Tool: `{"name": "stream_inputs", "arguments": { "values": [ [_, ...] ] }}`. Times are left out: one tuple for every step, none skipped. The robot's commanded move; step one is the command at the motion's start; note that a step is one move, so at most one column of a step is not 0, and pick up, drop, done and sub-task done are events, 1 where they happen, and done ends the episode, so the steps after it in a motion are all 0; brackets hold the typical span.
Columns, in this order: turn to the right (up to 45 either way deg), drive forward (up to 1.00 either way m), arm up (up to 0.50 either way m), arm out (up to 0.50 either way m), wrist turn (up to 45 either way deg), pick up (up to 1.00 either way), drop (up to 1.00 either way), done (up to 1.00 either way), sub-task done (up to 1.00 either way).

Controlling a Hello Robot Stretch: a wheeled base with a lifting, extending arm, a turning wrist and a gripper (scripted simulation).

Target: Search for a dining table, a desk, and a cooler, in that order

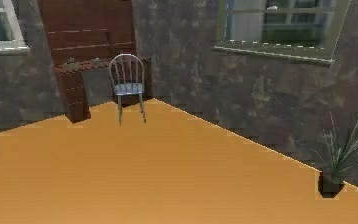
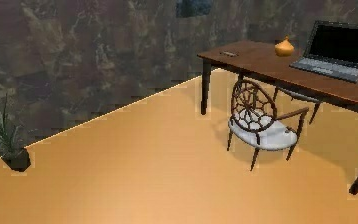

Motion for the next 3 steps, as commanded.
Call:
{"name": "stream_inputs", "arguments": {
  "values": [
    [0.0,1.00,0.00,0.00,0.0,0.00,0.00,0.00,0.00],
    [0.0,1.00,0.00,0.00,0.0,0.00,0.00,0.00,0.00],
    [3.0,0.00,0.00,0.00,0.0,0.00,0.00,0.00,0.00]
  ]
}}
